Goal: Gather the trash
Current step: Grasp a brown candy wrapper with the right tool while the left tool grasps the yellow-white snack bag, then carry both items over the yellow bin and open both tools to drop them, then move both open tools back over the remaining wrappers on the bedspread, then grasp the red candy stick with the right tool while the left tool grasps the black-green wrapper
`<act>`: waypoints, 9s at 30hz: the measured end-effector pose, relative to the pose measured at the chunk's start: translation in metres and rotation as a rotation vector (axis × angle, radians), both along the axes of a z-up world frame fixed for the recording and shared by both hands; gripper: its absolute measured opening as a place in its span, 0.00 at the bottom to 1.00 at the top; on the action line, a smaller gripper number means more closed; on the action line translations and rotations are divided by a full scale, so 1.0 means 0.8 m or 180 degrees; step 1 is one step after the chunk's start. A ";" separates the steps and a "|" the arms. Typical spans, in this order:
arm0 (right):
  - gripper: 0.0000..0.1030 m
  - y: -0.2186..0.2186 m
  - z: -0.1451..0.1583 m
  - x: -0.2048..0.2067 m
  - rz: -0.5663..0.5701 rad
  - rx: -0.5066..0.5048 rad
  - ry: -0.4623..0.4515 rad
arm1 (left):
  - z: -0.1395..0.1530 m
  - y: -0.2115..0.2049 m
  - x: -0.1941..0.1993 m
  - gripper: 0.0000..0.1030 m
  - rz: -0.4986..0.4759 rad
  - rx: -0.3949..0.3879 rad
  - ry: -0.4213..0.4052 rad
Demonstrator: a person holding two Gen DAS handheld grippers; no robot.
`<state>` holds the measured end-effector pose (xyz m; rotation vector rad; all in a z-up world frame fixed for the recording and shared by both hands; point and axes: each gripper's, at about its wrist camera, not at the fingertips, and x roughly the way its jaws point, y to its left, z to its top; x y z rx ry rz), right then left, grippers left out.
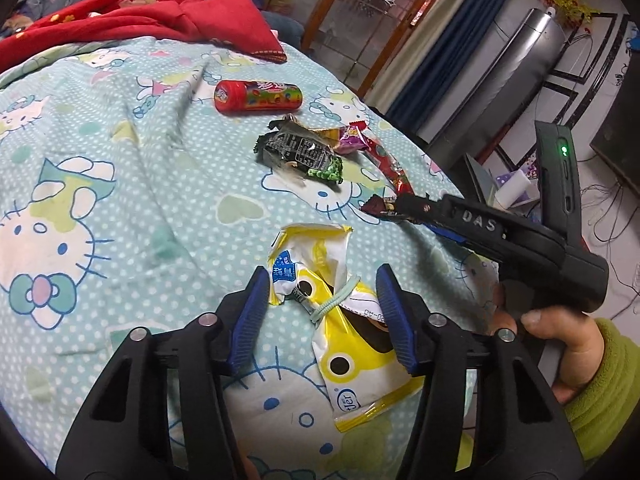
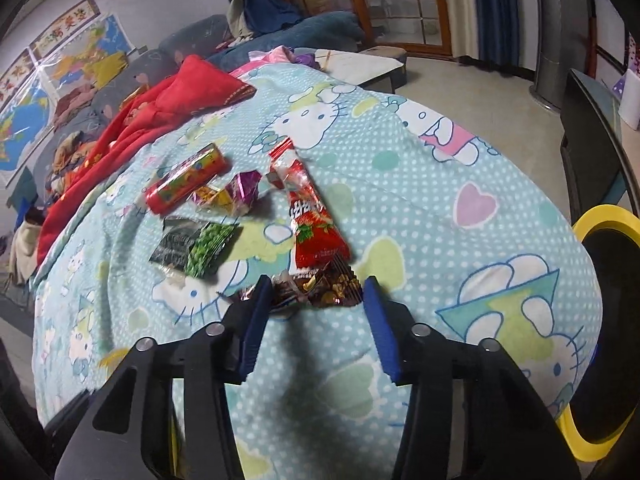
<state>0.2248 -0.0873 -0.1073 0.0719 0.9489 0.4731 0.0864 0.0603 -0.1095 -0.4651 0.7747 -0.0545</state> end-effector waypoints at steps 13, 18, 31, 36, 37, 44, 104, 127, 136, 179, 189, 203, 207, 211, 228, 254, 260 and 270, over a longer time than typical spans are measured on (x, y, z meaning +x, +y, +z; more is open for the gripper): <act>0.19 -0.020 0.007 -0.022 0.0292 -0.0051 0.0045 | 0.001 -0.002 0.004 0.20 -0.0126 -0.0034 -0.0070; 0.19 -0.021 0.023 -0.030 0.0352 -0.0100 -0.0143 | 0.003 -0.005 0.004 0.19 -0.0157 -0.0014 -0.0099; 0.18 -0.047 0.069 -0.046 0.0354 -0.0013 -0.0504 | 0.043 -0.024 0.009 0.17 -0.0178 0.0110 -0.0346; 0.18 -0.066 0.084 -0.047 0.0272 0.0056 -0.0605 | 0.058 -0.038 0.016 0.17 -0.0242 0.0167 -0.0430; 0.18 -0.070 0.087 -0.048 0.0251 0.0060 -0.0631 | 0.062 -0.042 0.019 0.17 -0.0263 0.0183 -0.0450; 0.18 -0.098 0.101 -0.050 0.0098 0.0086 -0.0757 | 0.086 -0.068 0.034 0.17 -0.0396 0.0271 -0.0580; 0.19 -0.371 0.070 -0.053 -0.1401 0.0382 -0.0671 | 0.103 -0.300 0.125 0.12 -0.1526 0.0653 -0.0747; 0.21 -0.426 0.019 -0.046 -0.1579 0.0329 -0.0383 | 0.052 -0.367 0.150 0.12 -0.1869 0.0671 -0.0515; 0.22 -0.433 0.006 -0.042 -0.1619 0.0392 -0.0281 | 0.036 -0.368 0.157 0.13 -0.1900 0.0603 -0.0401; 0.70 -0.347 0.083 -0.071 -0.1180 0.0348 -0.0837 | 0.090 -0.249 0.101 0.89 -0.1033 0.0777 -0.0775; 0.74 -0.298 0.106 -0.082 -0.0922 0.0245 -0.1022 | 0.099 -0.193 0.081 0.89 -0.0649 0.0851 -0.0876; 0.76 -0.209 0.114 -0.083 -0.0434 0.0082 -0.1013 | 0.105 -0.117 0.059 0.89 -0.0143 0.0877 -0.0894; 0.76 -0.184 0.116 -0.085 -0.0288 0.0040 -0.1012 | 0.105 -0.098 0.055 0.89 -0.0024 0.0843 -0.0884; 0.76 -0.162 0.115 -0.087 -0.0151 0.0013 -0.1008 | 0.104 -0.082 0.051 0.89 0.0076 0.0813 -0.0871; 0.76 -0.072 0.095 -0.057 0.0253 -0.0113 -0.0919 | 0.068 0.010 0.056 0.89 0.0551 0.0685 -0.0547; 0.52 0.016 0.005 0.053 0.0415 -0.0158 -0.0272 | -0.006 0.046 0.135 0.48 0.0343 0.0045 0.0081; 0.25 0.013 -0.007 0.049 0.0358 -0.0300 -0.0286 | -0.007 0.045 0.132 0.34 0.0313 0.0022 0.0070; 0.18 -0.016 -0.004 0.028 0.0333 -0.0313 -0.0301 | 0.002 0.035 0.117 0.08 0.0112 -0.0050 -0.0115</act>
